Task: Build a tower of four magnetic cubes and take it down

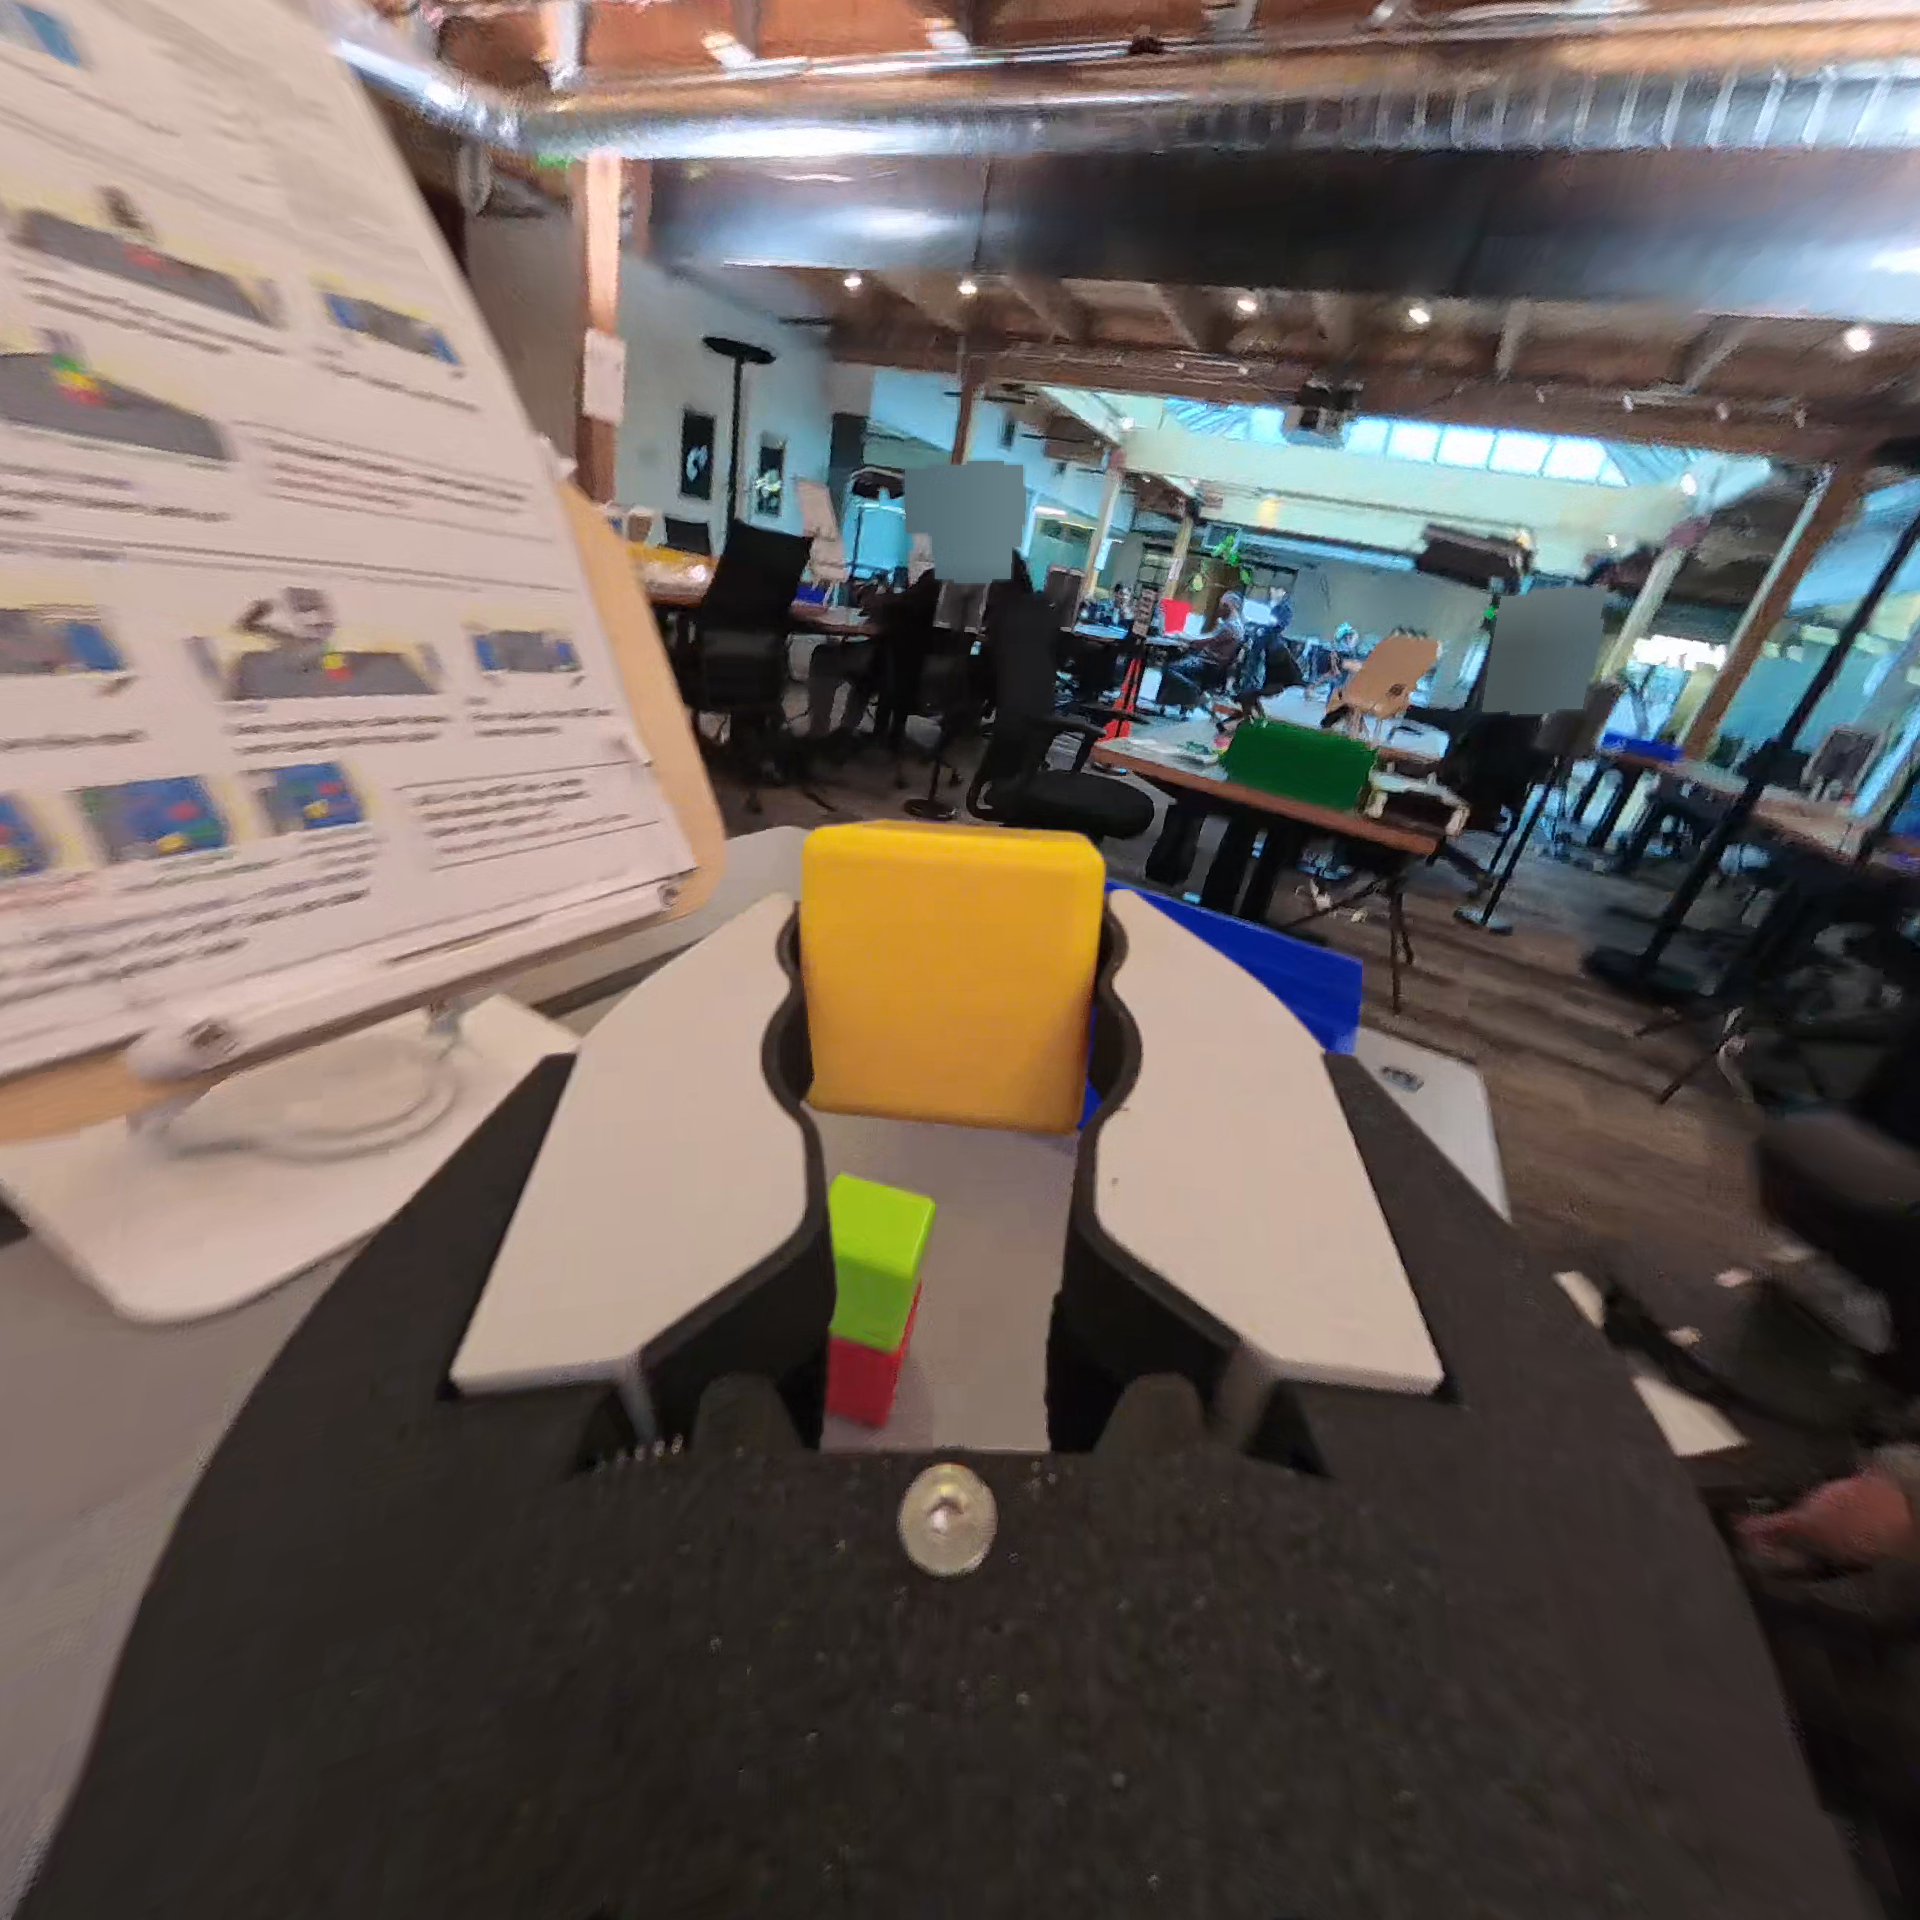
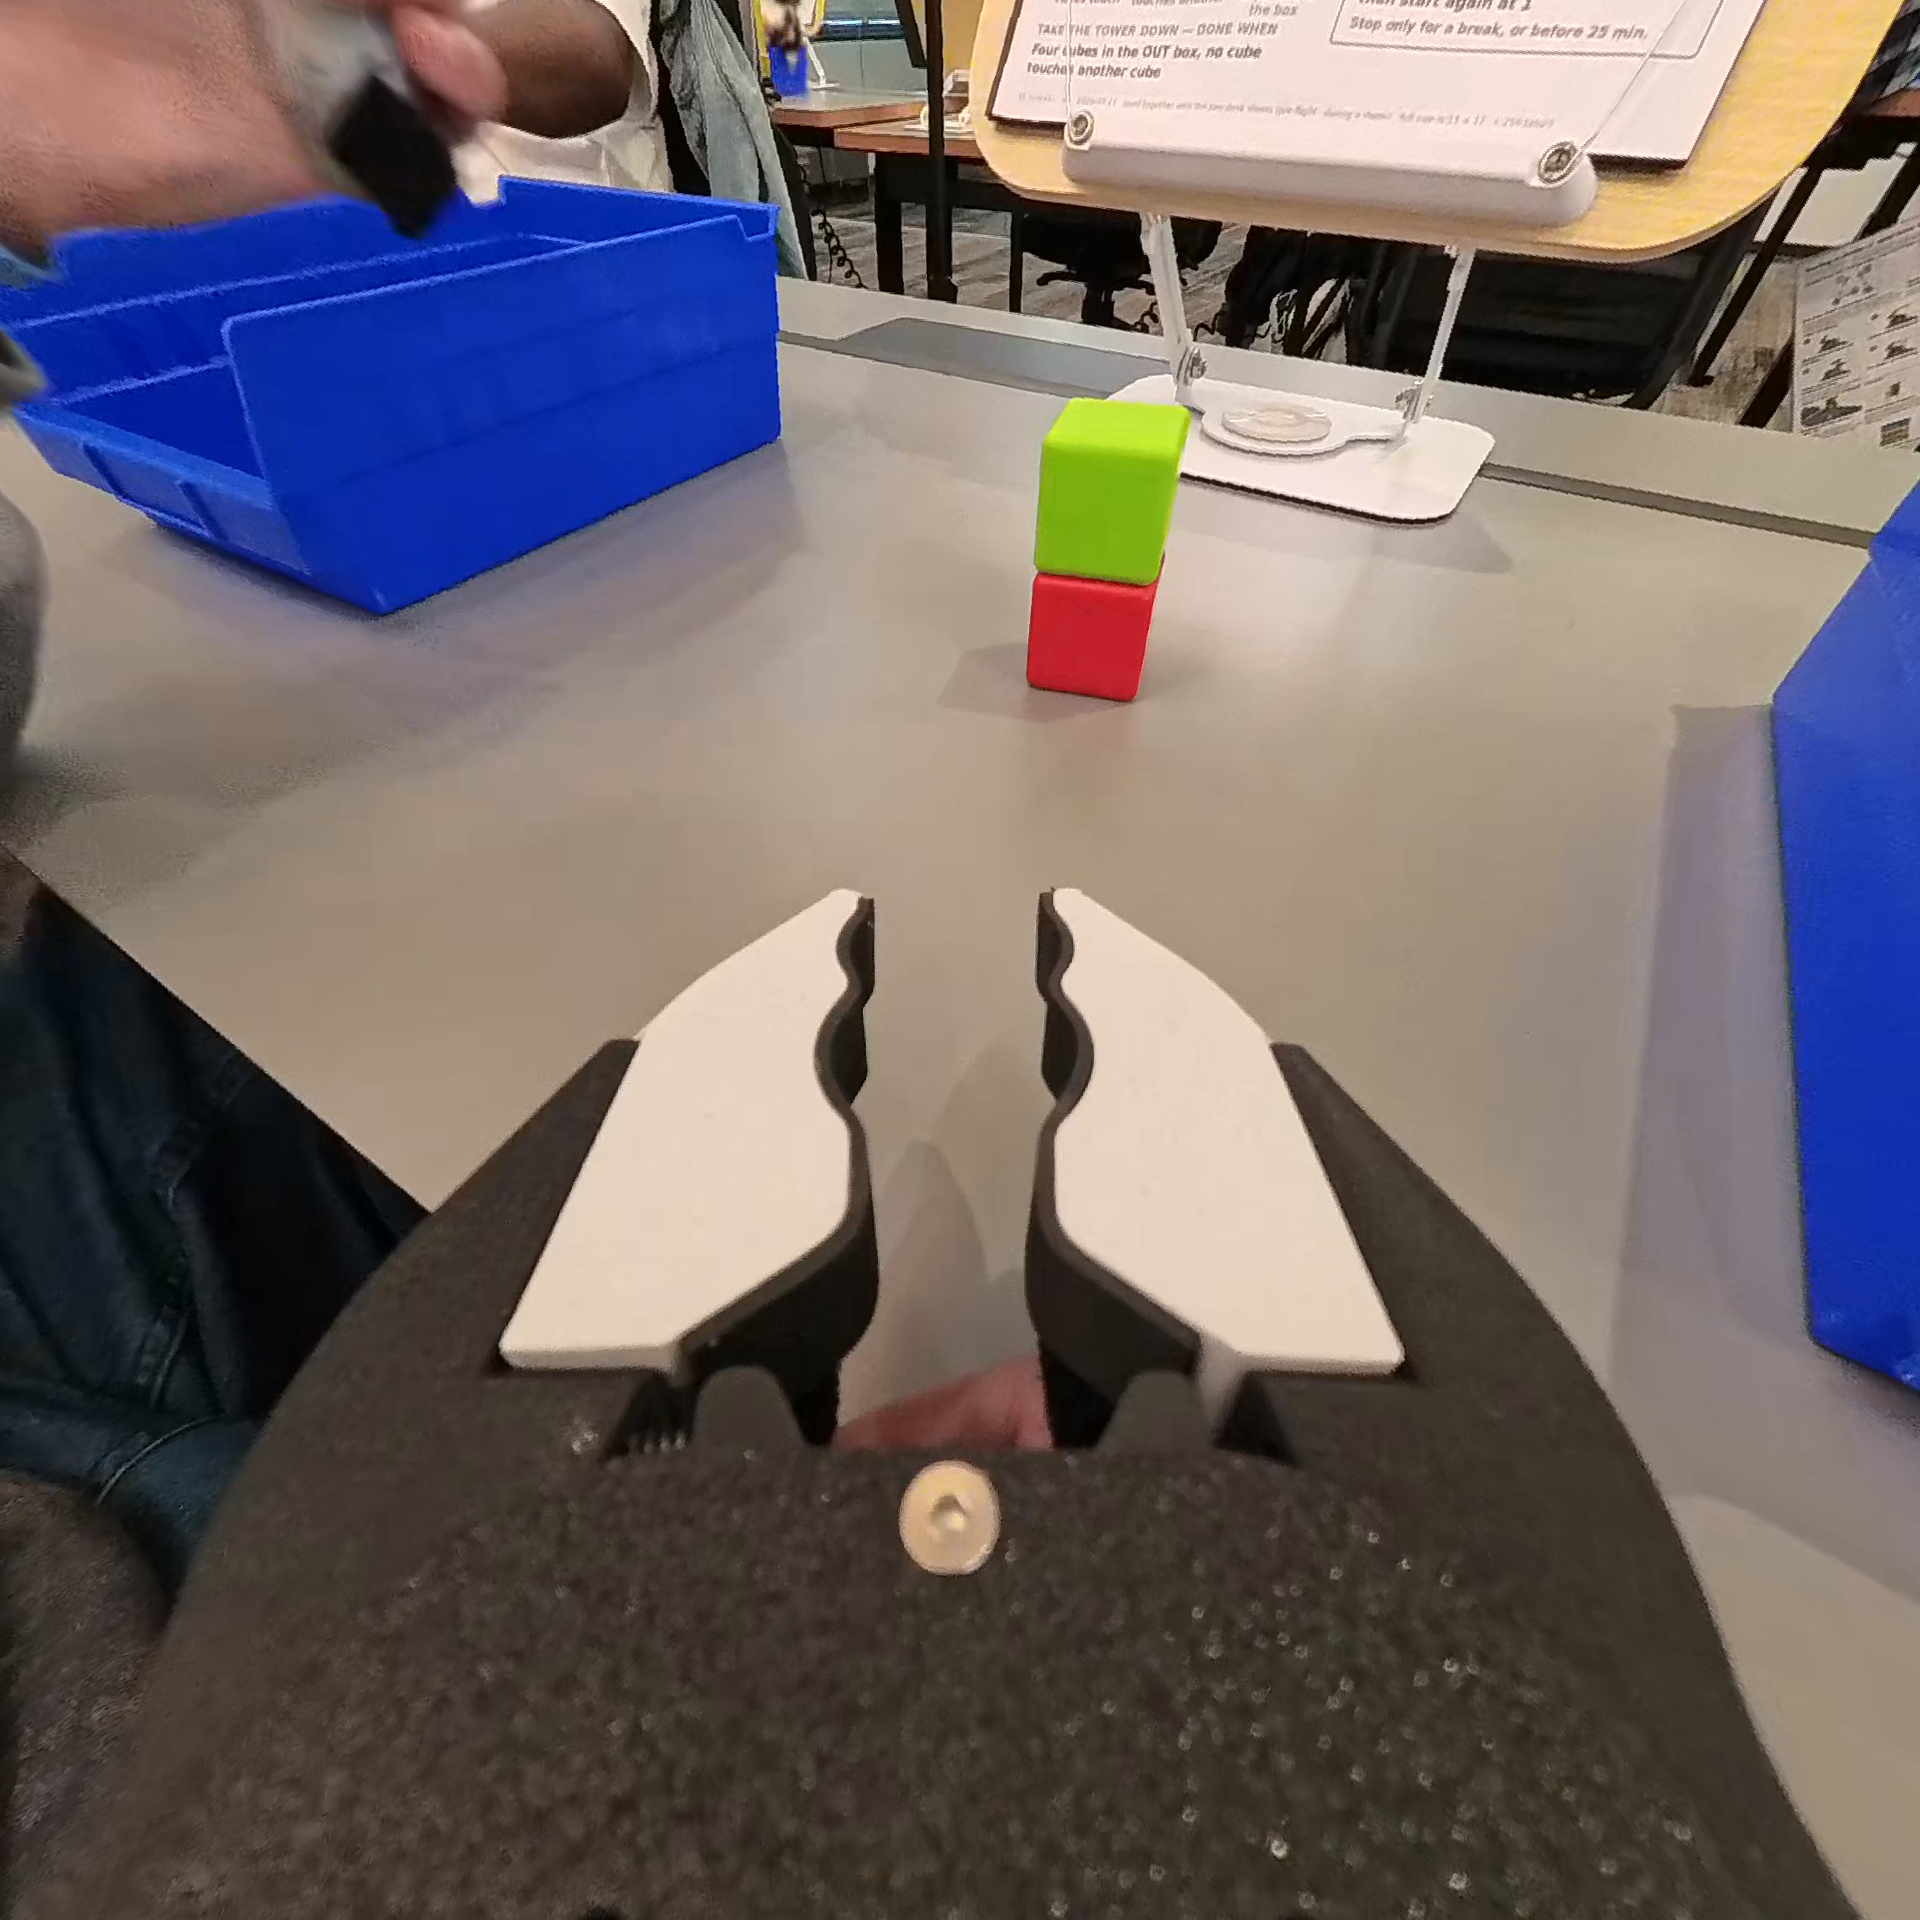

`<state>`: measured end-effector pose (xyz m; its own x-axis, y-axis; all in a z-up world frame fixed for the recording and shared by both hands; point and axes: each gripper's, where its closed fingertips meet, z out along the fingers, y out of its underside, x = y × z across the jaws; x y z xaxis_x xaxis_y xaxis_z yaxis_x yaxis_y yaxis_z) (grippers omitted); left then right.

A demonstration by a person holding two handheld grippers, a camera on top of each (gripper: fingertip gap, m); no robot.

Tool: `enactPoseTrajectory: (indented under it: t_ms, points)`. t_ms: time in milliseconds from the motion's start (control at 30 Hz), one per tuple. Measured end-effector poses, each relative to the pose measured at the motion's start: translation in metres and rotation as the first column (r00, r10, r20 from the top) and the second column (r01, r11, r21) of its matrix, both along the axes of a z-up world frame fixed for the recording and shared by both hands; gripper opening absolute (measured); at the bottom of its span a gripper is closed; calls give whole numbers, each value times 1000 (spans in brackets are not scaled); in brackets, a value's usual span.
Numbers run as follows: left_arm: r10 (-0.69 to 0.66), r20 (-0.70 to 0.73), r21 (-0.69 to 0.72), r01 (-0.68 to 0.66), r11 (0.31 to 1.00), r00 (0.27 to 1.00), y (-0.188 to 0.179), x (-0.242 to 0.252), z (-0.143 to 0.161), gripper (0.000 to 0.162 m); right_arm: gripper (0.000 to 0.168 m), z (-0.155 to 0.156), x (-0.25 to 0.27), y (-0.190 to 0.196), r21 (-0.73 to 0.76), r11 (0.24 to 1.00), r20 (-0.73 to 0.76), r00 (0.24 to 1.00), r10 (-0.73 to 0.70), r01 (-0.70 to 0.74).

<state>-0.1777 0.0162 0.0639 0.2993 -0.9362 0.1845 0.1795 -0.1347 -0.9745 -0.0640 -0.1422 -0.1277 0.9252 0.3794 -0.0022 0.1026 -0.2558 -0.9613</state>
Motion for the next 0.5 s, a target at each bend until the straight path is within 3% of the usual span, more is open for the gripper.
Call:
enactPoseTrajectory:
  t_ms: [100, 167, 300, 500]
  points:
    - [-51, -137, 140, 70, 988, 989, -2, 54, -40, 50, 30, 0, 0, -1, 2, 1000, -1, 1000, 2, -2]
    - [-65, -151, 174, 91, 981, 986, 5, 79, -63, 50, 30, 1, 1, -1, 3, 1000, -2, 1000, 2, -2]
    - [-68, -142, 104, 83, 991, 987, 32, 100, -98, 50, 30, 1, 0, -1, 3, 1000, -7, 1000, 6, -6]
    - [-110, -68, 17, 112, 994, 992, 40, 100, -117, 50, 30, 1, 1, -1, 2, 1000, -13, 1000, 9, -9]
